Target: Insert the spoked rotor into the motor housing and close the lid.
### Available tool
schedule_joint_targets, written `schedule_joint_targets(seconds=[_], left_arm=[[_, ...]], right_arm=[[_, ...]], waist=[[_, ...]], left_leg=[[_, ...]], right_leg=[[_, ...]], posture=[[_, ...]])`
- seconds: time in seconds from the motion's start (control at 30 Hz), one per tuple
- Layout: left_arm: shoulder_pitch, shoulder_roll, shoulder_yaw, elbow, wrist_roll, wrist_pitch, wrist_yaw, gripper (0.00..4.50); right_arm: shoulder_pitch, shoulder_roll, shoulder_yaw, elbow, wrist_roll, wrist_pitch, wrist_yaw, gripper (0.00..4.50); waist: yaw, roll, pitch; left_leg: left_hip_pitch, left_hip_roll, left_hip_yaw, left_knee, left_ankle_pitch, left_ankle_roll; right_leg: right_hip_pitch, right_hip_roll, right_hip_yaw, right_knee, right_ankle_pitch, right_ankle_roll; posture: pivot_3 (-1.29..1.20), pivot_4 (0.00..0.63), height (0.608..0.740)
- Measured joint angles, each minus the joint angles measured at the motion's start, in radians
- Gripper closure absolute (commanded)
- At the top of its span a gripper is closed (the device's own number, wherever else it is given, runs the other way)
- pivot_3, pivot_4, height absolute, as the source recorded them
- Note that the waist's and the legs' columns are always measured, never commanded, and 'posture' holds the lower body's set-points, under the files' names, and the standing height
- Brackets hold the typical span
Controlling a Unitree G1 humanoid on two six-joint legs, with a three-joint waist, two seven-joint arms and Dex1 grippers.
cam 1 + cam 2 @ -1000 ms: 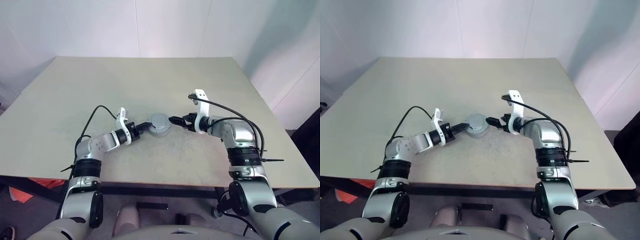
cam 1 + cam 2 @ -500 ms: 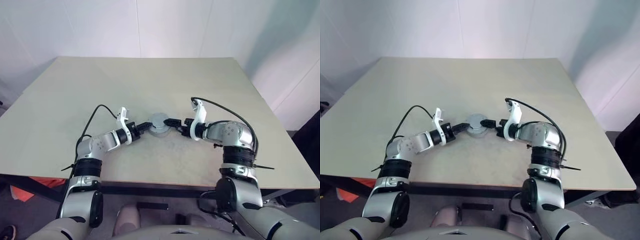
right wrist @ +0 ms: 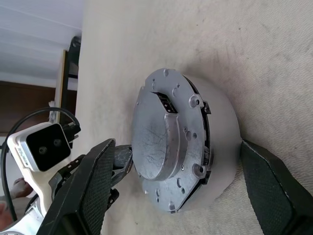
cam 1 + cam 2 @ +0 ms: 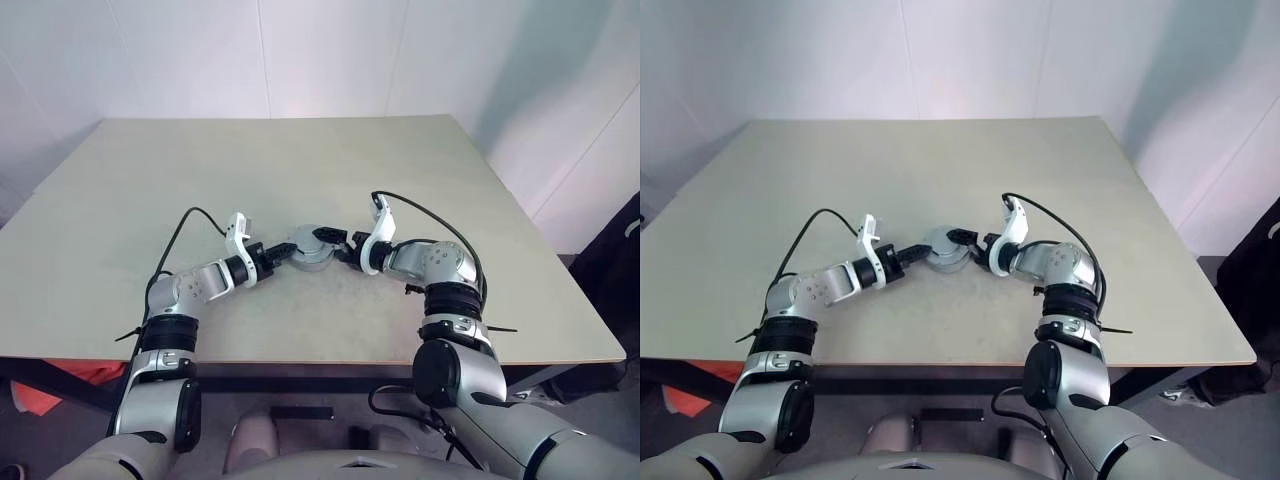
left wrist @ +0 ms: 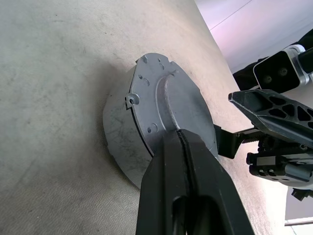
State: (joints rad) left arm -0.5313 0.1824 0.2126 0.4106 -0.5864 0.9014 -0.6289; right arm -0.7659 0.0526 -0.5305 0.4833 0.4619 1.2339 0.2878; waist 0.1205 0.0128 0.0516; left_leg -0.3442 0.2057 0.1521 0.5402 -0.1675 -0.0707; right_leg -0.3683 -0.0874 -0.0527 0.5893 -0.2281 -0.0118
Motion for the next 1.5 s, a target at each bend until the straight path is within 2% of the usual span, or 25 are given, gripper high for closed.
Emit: schedule_joint_targets(seconds=[0.33,0.4,0.5,0.63,0.77,1.1,1.2,1.5], left_arm=[[-0.005,0.002,0.019,0.002,0.005,-0.020,0.004,4.50],[-0.005,-0.002,0.018,0.007,0.010,-0.020,0.005,4.50],[-0.006,-0.002,0.019,0.007,0.012,-0.024,0.005,4.50],[-0.006,-0.002,0.019,0.008,0.018,-0.033,0.007,4.50],[-0.010,-0.006,0.019,0.013,0.020,-0.034,0.008,4.50],[-0.012,-0.012,0.017,0.018,0.020,-0.050,0.000,4.50],[-0.010,-0.018,0.024,0.019,0.015,-0.065,0.002,4.50],[-0.010,-0.023,0.048,0.026,0.009,-0.086,0.012,4.50]], right_arm=[[-0.001,0.062,0.041,0.014,0.037,0.025,0.018,0.03],[-0.003,0.062,0.053,0.023,0.047,0.022,0.020,0.03],[-0.010,0.062,0.056,0.051,0.051,-0.002,0.015,0.64],[-0.011,0.061,0.053,0.097,0.051,-0.049,-0.008,1.96],[-0.015,0.061,0.041,0.111,0.060,-0.064,-0.022,1.96],[-0.036,0.060,0.009,0.145,0.092,-0.114,-0.069,1.96],[-0.043,0.059,-0.009,0.160,0.105,-0.126,-0.077,2.45],[-0.047,0.060,-0.007,0.173,0.130,-0.135,-0.088,2.46]], waist=[[0.001,0.001,0.000],[0.005,0.001,0.001],[0.004,0.001,0.001],[0.003,0.001,0.001],[0.005,0.001,0.001],[0.004,0.001,0.001],[0.004,0.001,0.001],[0.003,0.001,0.001]], left_leg=[[-0.005,0.001,0.000,-0.001,0.002,-0.004],[-0.007,0.001,0.000,-0.001,0.002,-0.004],[-0.007,0.000,0.000,-0.001,0.002,-0.003],[-0.006,0.001,0.000,-0.001,0.002,-0.003],[-0.007,0.000,0.000,-0.001,0.002,-0.004],[-0.009,0.000,0.000,-0.001,0.002,-0.003],[-0.009,0.000,0.000,-0.001,0.002,-0.003],[-0.015,0.000,0.000,0.001,0.002,-0.003]], right_leg=[[-0.004,0.002,0.000,0.000,0.002,-0.003],[-0.005,0.002,0.000,0.000,0.005,-0.008],[-0.005,0.001,0.000,0.000,0.005,-0.009],[-0.005,0.002,0.000,0.000,0.004,-0.007],[-0.005,0.001,0.000,0.000,0.003,-0.005],[-0.007,0.001,0.000,0.000,0.005,-0.009],[-0.008,0.001,0.000,0.000,0.005,-0.009],[-0.014,0.003,0.000,0.001,0.006,-0.010]], posture=[[0.00,0.000,0.740],[0.00,0.000,0.740],[0.00,0.000,0.740],[0.00,0.000,0.740],[0.00,0.000,0.740],[0.00,0.000,0.740],[0.00,0.000,0.740],[0.00,0.000,0.740]])
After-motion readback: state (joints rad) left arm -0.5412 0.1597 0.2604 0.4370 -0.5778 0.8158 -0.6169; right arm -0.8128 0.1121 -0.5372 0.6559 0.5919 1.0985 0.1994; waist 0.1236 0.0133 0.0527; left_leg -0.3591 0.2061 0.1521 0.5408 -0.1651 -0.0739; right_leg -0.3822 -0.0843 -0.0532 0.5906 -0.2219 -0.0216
